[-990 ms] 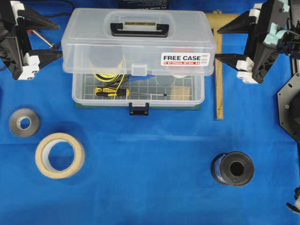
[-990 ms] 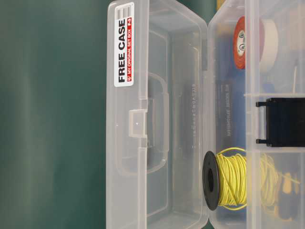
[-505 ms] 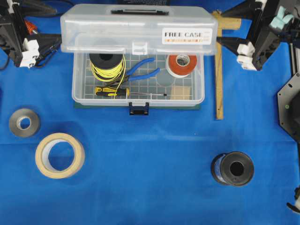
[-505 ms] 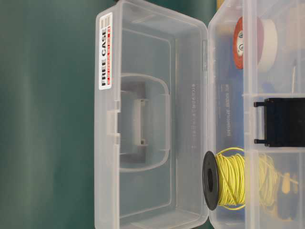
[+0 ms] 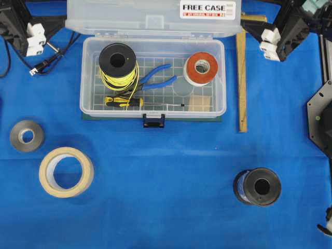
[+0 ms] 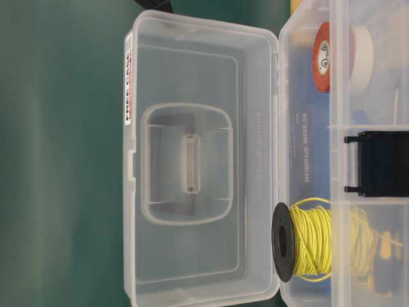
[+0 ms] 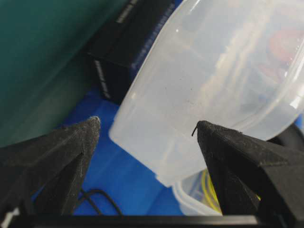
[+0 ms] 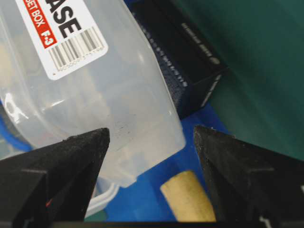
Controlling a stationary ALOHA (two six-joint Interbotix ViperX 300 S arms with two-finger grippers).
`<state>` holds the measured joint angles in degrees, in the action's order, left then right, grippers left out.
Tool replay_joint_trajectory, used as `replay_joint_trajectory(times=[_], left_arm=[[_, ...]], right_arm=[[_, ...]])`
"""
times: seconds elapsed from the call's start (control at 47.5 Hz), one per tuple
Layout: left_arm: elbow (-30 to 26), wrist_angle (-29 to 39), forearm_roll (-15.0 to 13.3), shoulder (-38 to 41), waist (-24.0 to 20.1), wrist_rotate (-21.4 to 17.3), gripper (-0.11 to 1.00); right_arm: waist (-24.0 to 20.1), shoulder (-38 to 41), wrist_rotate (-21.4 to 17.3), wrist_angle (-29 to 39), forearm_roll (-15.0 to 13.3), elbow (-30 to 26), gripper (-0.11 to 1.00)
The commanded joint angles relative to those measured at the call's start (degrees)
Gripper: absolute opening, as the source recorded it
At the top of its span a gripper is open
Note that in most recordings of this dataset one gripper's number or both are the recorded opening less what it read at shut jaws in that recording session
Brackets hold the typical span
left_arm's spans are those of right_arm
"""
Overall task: Open the tool box with both arms.
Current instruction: 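Push the lid fully back with both grippers until it rests open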
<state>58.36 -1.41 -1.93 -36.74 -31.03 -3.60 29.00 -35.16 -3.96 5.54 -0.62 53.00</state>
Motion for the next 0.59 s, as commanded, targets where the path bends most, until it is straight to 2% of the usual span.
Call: replay_joint_trajectory(times=[0.0, 0.337, 0.569], left_arm=[[-3.9, -2.8, -0.3, 1.3, 0.3, 0.2, 0.83], [-4.1, -4.3, -0.2, 2.5, -3.6, 0.2, 0.83], [-4.0, -4.4, -0.3, 2.4, -4.3, 0.1, 0.83]], right_arm=[[-0.6, 2.0, -0.4, -2.1, 0.4, -3.2, 0.77], [2.6, 4.3, -0.4, -3.0, 0.4, -4.3, 0.77], [4.2, 4.2, -0.4, -2.7, 0.4, -4.4, 0.77]])
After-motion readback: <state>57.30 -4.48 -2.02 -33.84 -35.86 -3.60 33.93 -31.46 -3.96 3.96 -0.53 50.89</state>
